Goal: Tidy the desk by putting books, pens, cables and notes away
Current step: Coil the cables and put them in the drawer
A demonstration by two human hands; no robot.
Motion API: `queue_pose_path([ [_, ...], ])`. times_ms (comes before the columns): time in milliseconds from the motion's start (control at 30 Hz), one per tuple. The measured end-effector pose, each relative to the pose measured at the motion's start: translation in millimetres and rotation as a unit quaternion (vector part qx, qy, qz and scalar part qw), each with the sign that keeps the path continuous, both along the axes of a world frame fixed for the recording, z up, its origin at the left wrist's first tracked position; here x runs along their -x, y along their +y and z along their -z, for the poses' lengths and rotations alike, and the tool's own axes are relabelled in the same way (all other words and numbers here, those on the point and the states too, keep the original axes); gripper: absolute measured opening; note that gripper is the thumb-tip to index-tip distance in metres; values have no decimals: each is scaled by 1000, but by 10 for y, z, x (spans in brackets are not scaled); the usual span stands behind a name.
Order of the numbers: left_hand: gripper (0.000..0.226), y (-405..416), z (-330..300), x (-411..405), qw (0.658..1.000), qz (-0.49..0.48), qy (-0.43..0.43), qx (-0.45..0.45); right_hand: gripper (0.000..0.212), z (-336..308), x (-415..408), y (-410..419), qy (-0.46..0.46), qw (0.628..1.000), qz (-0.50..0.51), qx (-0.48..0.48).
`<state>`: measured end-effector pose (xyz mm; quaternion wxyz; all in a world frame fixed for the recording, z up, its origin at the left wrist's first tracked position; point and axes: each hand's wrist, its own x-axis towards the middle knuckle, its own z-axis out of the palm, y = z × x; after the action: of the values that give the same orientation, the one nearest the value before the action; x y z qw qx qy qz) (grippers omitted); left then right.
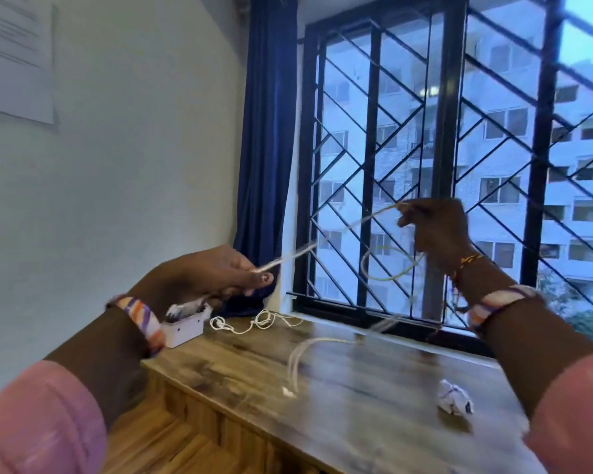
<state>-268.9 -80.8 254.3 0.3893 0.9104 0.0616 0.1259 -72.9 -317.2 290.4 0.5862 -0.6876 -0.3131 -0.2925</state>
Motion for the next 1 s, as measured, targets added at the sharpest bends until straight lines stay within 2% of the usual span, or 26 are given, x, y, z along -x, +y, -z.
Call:
queue_pose_path([
  [67, 43, 97, 16, -174, 997, -70, -20, -22, 16, -55, -392, -356, 22, 999, 42, -5],
  [167, 44, 172, 41, -409, 983, -70, -107, 135, 25, -1, -883, -738, 75, 993, 88, 22],
  [233, 42, 54, 37, -644, 963, -62, -167, 202, 17, 62, -1079, -791, 70, 994, 84, 29],
  [333, 31, -285, 17, -1118, 967, -69, -176, 172, 36, 165, -1161, -585, 85, 995, -11, 41],
  [400, 22, -564, -21, -1451, 980, -22, -154, 126, 30, 144, -1145, -413, 63, 994, -53, 71],
  [500, 41, -936, -83, -1948, 983, 89, -132, 87, 23, 39, -1200, -217, -11, 990, -48, 129],
  [600, 10, -1159, -85, -2377, 970, 140, -165, 110, 22, -78, -1360, -141, -104, 984, -7, 146],
  [700, 26, -975, -45, -2647, 944, 157, -180, 228, 18, -202, -1651, -205, -143, 979, 42, 137],
  [800, 38, -551, -33, -2824, 926, 193, -158, 284, 17, -246, -2055, -254, -130, 979, 59, 146],
  [900, 52, -268, -51, -3020, 944, 217, -124, 214, 19, -287, -2443, -125, -107, 979, 56, 162],
  [967, 54, -157, -92, -3098, 958, 200, -125, 162, 20, -369, -2691, -99, -95, 986, 75, 116],
  [1000, 50, -100, -116, -3139, 960, 182, -138, 165, 20, -423, -2813, -102, -93, 988, 84, 90],
])
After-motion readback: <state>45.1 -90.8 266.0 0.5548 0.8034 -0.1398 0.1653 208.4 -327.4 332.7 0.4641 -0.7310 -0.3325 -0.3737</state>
